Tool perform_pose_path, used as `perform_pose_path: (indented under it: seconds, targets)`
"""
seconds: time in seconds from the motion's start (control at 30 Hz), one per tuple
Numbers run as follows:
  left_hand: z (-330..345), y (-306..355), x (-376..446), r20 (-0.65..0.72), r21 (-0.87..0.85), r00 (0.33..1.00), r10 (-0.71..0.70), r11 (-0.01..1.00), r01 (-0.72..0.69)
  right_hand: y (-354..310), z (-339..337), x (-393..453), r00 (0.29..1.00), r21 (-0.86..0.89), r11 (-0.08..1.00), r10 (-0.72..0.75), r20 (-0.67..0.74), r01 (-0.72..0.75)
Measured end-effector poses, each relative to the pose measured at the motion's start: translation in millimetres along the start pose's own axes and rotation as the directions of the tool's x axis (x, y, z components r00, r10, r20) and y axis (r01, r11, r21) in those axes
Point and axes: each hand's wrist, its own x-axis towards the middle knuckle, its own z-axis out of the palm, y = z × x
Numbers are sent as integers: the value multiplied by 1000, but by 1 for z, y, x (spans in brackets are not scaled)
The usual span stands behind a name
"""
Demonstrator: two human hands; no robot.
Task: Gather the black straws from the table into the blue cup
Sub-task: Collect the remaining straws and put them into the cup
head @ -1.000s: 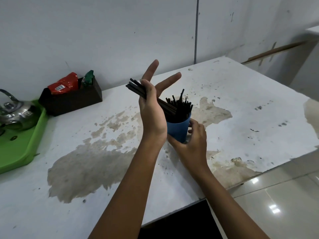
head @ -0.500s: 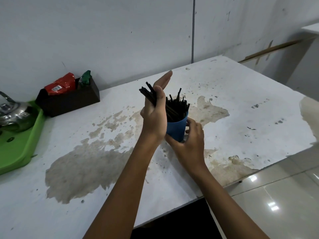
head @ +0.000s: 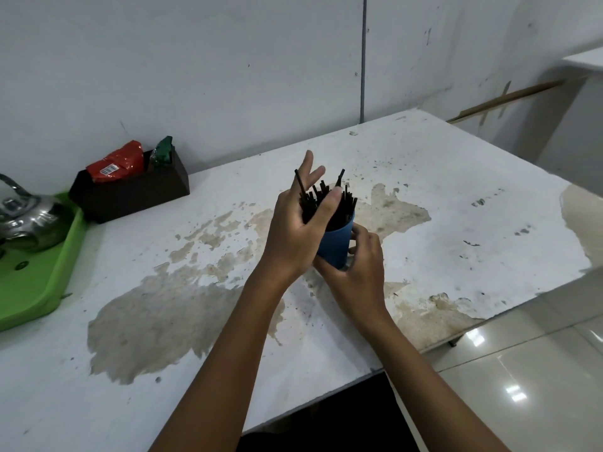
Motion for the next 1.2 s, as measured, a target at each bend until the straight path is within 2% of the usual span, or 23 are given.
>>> perform_pose_path:
  seconds: [0.1, 0.3, 0.4, 0.5, 0.6, 0.73, 0.83, 1.0, 1.2]
  targets:
    - [-2, 1, -1, 4, -34, 1000, -28, 999, 28, 0, 0, 0, 1000, 1, 1000, -3, 2, 3]
    - [-8, -1, 0, 33, 70, 997, -73, 995, 71, 0, 0, -1, 1000, -1, 1000, -4, 13, 4]
    - [-13, 7, 0, 52, -68, 996, -76, 995, 79, 0, 0, -1, 1000, -5, 1000, -7, 12, 7]
    - [-19, 18, 13, 71, -179, 981, -181, 965, 191, 0, -1, -2, 1000, -2, 1000, -12, 17, 12]
    - [-22, 26, 26, 224, -122, 932, -285, 941, 317, 0, -2, -1, 1000, -6, 1000, -14, 25, 14]
    - [-24, 29, 37, 355, -109, 879, -319, 919, 378, 0, -2, -2, 999, -16, 1000, -12, 32, 13]
    - [-29, 30, 38, 352, -44, 885, -304, 939, 340, 1, -1, -1, 999, -18, 1000, -8, 39, 9]
    - [-32, 23, 30, 235, 6, 956, -174, 984, 177, 1, -2, -2, 999, -13, 1000, -15, 42, 15]
    - [-38, 26, 33, 184, 206, 979, -87, 977, 48, 0, -2, -2, 999, -15, 1000, -6, 36, 7]
